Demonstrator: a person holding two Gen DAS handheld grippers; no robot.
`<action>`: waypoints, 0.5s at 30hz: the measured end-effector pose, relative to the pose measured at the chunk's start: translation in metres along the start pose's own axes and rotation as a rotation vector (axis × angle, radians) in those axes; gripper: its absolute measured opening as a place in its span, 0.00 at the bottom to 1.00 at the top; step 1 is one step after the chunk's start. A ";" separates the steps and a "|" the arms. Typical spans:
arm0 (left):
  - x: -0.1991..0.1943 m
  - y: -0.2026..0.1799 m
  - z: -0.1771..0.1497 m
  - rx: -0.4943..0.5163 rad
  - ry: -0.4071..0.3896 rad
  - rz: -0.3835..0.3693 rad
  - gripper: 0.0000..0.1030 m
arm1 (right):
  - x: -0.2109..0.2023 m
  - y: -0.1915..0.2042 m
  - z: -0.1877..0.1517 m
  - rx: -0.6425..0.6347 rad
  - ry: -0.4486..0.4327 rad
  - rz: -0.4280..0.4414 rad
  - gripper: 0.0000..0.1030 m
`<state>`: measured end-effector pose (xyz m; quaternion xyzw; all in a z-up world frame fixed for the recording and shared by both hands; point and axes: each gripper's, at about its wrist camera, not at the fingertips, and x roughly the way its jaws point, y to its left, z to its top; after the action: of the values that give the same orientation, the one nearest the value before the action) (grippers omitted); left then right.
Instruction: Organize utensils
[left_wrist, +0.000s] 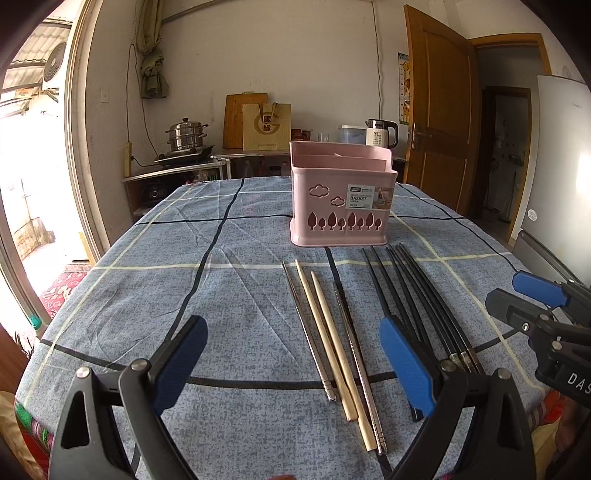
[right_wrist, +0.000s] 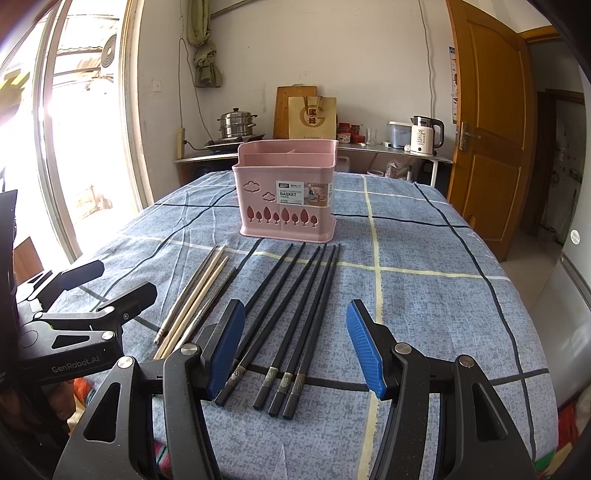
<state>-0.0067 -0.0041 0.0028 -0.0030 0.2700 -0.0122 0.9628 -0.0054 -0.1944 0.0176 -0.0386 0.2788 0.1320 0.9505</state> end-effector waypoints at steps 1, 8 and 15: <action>0.000 0.000 0.000 -0.001 0.000 -0.001 0.93 | 0.000 0.000 0.000 0.000 0.000 -0.001 0.56; 0.000 0.000 0.000 -0.001 0.001 0.000 0.93 | 0.001 0.000 0.001 0.001 0.002 0.000 0.56; -0.001 -0.001 -0.001 0.000 0.003 -0.002 0.93 | 0.001 0.000 0.000 0.001 0.002 -0.001 0.56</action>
<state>-0.0075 -0.0047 0.0026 -0.0033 0.2716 -0.0130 0.9623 -0.0044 -0.1941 0.0176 -0.0384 0.2796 0.1315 0.9503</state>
